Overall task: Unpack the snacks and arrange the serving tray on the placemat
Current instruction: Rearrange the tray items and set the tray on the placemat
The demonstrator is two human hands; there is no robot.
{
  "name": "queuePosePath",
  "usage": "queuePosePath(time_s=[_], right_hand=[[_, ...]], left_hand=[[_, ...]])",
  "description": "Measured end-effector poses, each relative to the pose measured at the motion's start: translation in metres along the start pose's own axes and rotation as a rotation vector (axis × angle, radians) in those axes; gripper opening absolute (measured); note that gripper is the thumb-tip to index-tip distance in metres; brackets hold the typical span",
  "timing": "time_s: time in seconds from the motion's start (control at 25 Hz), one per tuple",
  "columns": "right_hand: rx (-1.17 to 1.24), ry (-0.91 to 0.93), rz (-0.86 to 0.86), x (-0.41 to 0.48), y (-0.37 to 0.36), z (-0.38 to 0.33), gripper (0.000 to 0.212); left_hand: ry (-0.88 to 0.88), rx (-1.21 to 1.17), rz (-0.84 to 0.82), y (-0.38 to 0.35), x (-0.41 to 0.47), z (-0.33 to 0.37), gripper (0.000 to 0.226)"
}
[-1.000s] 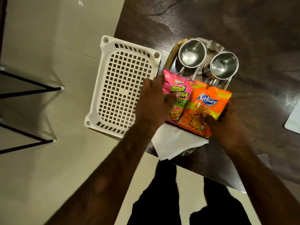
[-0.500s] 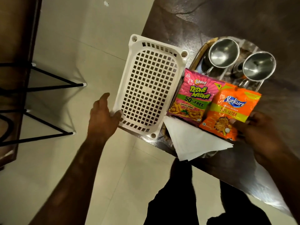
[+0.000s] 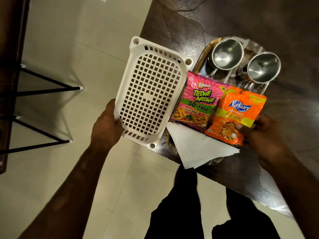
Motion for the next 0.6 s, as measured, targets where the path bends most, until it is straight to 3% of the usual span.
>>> queuePosePath(time_s=[0.24,0.6], right_hand=[[-0.048,0.001,-0.007,-0.003,-0.001,-0.002,0.021],[-0.099,-0.054,0.012,-0.014,-0.003,-0.013,0.033]], left_hand=[[-0.011,-0.074,-0.035,-0.002,-0.003,-0.007,0.061],[0.046,-0.105,-0.050,-0.004,-0.005,-0.012,0.057]])
Point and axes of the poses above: each hand's wrist, its own x-axis towards the middle knuckle, its own y-axis out of the back of the hand, z = x × y, the point moved 2 cm from there along x, towards the middle knuckle, and after that the axes turned 2 degrees about -y, right-handed, at the moved point
